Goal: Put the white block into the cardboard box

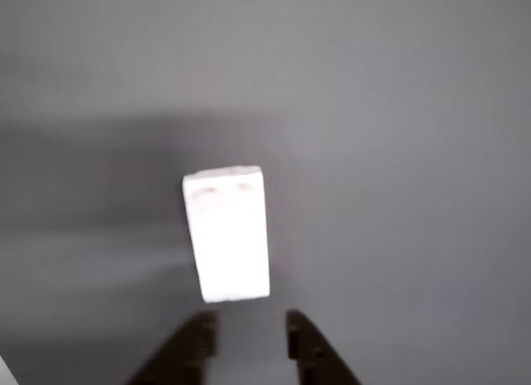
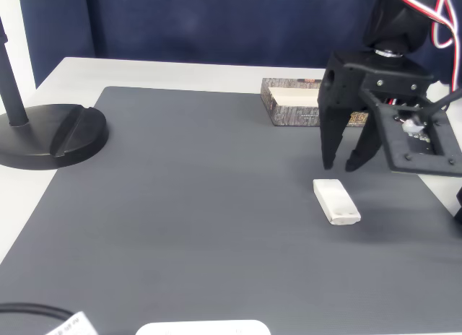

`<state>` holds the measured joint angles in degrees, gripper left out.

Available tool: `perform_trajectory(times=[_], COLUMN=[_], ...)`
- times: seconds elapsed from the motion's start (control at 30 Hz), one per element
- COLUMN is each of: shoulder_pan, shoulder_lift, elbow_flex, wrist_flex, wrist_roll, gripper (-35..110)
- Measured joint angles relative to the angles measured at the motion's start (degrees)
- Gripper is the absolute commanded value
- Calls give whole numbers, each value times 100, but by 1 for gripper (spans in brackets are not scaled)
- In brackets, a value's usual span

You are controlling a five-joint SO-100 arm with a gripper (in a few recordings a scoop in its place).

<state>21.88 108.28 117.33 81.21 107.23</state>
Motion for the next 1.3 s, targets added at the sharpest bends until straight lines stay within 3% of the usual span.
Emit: perform_trajectory(times=[0.17, 1.3], shoulder_pan=[0, -105], shoulder_lift=[0, -325], elbow_flex=[0, 369], wrist_flex=[-97, -633], wrist_roll=[62, 35], gripper=[36, 29])
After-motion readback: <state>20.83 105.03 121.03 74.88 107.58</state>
